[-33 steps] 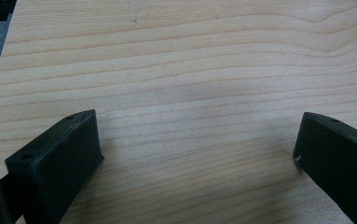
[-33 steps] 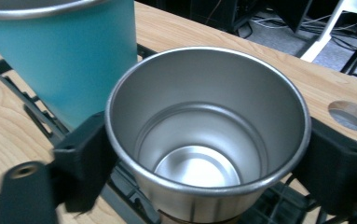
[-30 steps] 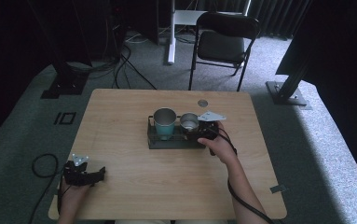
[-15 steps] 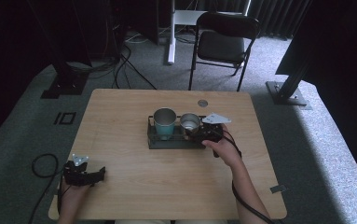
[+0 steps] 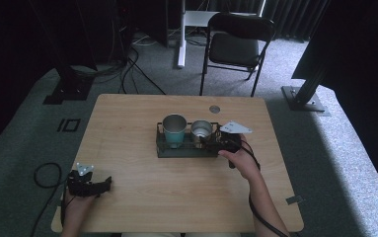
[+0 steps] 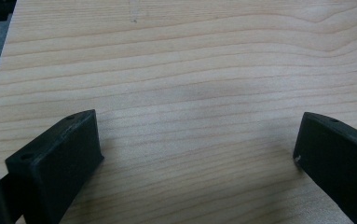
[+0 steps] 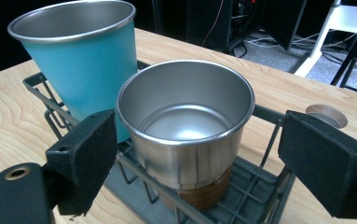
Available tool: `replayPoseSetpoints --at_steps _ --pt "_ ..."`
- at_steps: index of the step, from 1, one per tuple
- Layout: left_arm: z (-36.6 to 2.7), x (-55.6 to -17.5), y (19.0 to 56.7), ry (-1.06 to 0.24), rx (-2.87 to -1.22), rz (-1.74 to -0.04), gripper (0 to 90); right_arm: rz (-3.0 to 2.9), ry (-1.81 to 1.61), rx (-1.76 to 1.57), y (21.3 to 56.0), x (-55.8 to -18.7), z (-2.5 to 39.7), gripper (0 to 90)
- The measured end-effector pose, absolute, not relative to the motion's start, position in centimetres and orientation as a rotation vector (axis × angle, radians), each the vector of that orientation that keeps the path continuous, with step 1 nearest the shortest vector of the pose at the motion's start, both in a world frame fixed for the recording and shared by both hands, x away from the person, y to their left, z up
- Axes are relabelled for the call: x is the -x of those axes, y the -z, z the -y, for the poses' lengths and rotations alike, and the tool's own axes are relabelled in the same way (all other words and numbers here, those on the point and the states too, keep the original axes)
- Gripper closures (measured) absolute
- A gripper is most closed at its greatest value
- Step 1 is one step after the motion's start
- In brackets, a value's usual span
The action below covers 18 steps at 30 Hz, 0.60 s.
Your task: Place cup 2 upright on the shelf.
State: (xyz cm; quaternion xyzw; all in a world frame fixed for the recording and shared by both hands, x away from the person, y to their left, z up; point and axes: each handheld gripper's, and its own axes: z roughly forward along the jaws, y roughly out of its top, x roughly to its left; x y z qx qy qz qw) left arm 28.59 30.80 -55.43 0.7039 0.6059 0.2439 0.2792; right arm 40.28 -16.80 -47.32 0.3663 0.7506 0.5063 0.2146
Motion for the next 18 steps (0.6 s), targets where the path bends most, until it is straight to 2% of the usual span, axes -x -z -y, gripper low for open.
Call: replayPoseSetpoints --at_steps 18 --pt "-30.8 -28.6 55.4 -0.654 -1.888 -1.625 1.2 -2.041 -1.385 -1.043 47.7 -38.4 20.0 11.7"
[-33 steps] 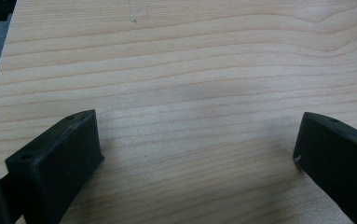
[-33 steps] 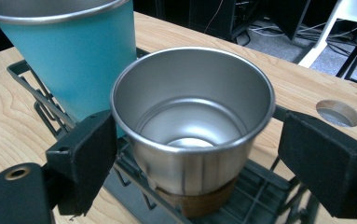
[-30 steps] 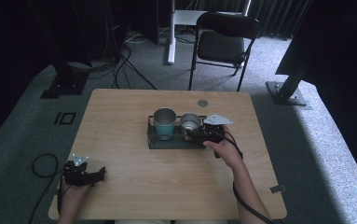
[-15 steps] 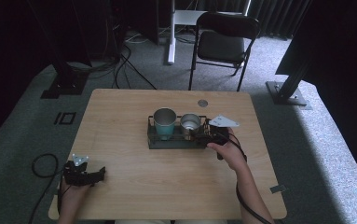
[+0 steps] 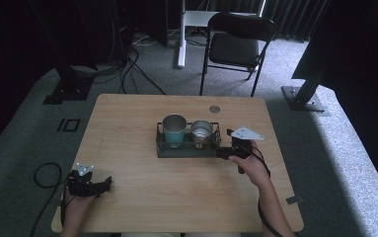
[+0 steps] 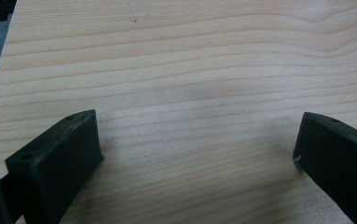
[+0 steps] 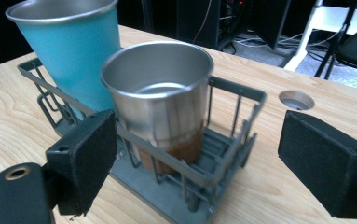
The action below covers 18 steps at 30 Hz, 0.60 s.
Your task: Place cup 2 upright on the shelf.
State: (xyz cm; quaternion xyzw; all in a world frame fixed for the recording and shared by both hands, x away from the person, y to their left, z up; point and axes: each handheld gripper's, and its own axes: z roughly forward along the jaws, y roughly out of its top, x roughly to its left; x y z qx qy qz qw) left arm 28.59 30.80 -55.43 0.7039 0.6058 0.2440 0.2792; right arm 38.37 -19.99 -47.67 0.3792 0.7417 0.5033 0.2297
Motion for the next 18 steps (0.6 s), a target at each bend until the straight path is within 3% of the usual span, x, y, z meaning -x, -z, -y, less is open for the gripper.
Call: replayPoseSetpoints --at_steps 18 --pt "-30.8 -28.6 55.4 -0.654 -1.889 -1.625 1.2 -2.036 -1.326 -1.115 49.8 -36.6 22.9 11.8"
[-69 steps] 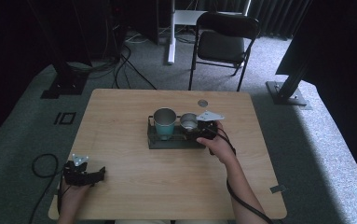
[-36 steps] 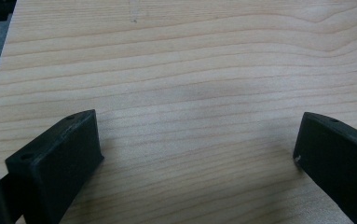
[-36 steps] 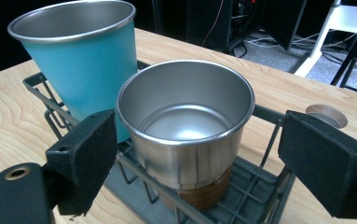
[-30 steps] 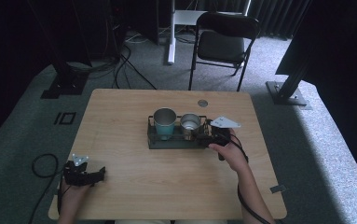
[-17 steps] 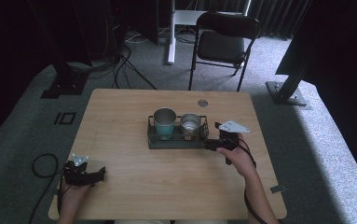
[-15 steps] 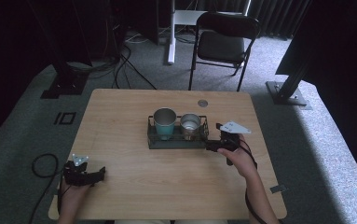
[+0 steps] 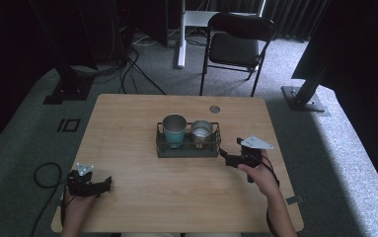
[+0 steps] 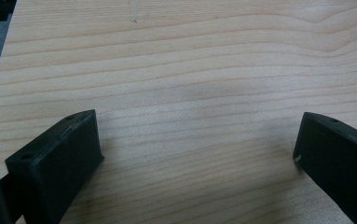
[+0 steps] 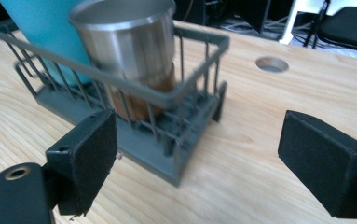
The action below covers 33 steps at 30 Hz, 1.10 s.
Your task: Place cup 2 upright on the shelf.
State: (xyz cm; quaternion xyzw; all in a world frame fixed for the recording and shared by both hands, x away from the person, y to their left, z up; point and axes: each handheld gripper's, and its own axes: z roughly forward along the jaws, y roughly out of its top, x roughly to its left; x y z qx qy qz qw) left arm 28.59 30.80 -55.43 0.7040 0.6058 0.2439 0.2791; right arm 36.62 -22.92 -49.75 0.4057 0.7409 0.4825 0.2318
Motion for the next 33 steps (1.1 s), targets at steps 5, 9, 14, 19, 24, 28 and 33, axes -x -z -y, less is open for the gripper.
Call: replayPoseSetpoints --at_steps 5,9,14,19,24,28,33 --pt "-30.8 -28.6 55.4 -0.654 -1.889 -1.625 1.2 -2.034 -1.303 -1.144 50.5 -36.3 23.6 11.7" --pt "-30.8 -28.6 55.4 -0.654 -1.888 -1.625 1.2 -2.030 -1.284 -1.170 51.2 -35.9 24.3 11.7" --pt "-30.8 -28.6 55.4 -0.655 -1.888 -1.625 1.2 -2.022 -1.259 -1.213 52.3 -35.4 25.4 11.7" --pt "-30.8 -28.6 55.4 -0.654 -1.889 -1.625 1.2 -2.013 -1.240 -1.244 52.7 -35.1 26.0 11.7" --pt "-30.8 -28.6 55.4 -0.654 -1.891 -1.625 1.2 -1.997 -1.203 -1.292 53.5 -34.5 27.2 11.7" --pt "-30.8 -28.6 55.4 -0.654 -1.891 -1.624 1.2 -1.989 -1.186 -1.321 53.9 -34.1 27.9 11.7" --pt "-30.8 -28.6 55.4 -0.654 -1.891 -1.625 1.2 -1.990 -1.158 -1.342 54.2 -33.7 28.5 11.7"
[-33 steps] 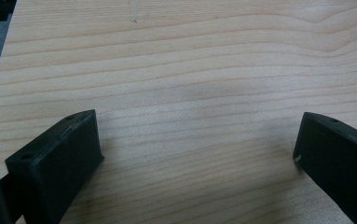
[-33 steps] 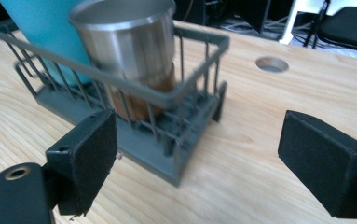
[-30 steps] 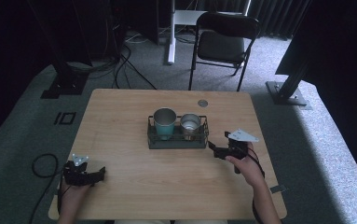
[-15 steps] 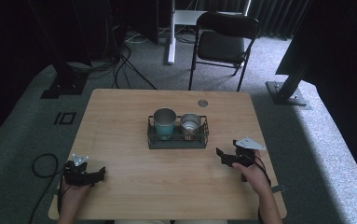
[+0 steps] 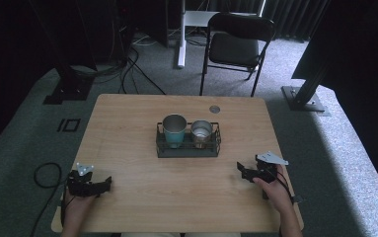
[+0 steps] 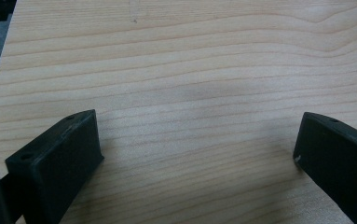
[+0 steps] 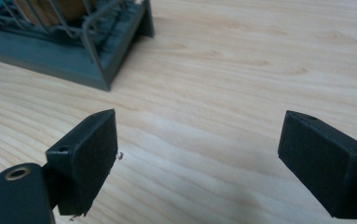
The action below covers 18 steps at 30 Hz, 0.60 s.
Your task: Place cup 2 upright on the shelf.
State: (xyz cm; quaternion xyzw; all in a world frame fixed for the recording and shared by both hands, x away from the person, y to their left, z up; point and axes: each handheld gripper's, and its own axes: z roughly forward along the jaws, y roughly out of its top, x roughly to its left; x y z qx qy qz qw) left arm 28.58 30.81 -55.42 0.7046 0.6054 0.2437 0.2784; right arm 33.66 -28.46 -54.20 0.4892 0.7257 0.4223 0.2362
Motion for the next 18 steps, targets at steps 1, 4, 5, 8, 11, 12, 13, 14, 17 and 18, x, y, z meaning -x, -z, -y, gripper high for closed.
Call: replayPoseSetpoints --at_steps 1,4,5,8,11,12,13,14,17,18 --pt "-30.8 -28.6 55.4 -0.654 -1.891 -1.625 1.2 -1.985 -1.148 -1.358 54.4 -33.4 28.8 11.7" --pt "-30.8 -28.6 55.4 -0.654 -1.890 -1.625 1.2 -1.982 -1.144 -1.375 54.6 -33.2 29.1 11.7" --pt "-30.8 -28.6 55.4 -0.654 -1.891 -1.624 1.2 -1.983 -1.139 -1.378 54.7 -33.1 29.2 11.7" --pt "-30.8 -28.6 55.4 -0.654 -1.891 -1.625 1.2 -1.984 -1.110 -1.405 55.1 -32.7 29.7 11.7" --pt "-30.8 -28.6 55.4 -0.654 -1.891 -1.624 1.2 -1.973 -1.086 -1.437 55.2 -32.4 30.2 11.7" --pt "-30.8 -28.6 55.4 -0.654 -1.891 -1.624 1.2 -1.971 -1.078 -1.451 55.2 -32.3 30.3 11.7" --pt "-30.8 -28.6 55.4 -0.654 -1.891 -1.624 1.2 -1.971 -1.078 -1.451 55.2 -32.3 30.3 11.7" --pt "-30.8 -28.6 55.4 -0.654 -1.891 -1.624 1.2 -1.980 -1.055 -1.460 55.3 -32.1 30.5 11.7" --pt "-30.8 -28.6 55.4 -0.654 -1.891 -1.624 1.2 -1.989 -1.044 -1.467 55.3 -32.0 30.8 11.7" --pt "-30.8 -28.6 55.4 -0.654 -1.891 -1.624 1.2 -1.997 -1.036 -1.470 55.3 -32.0 30.9 11.7"
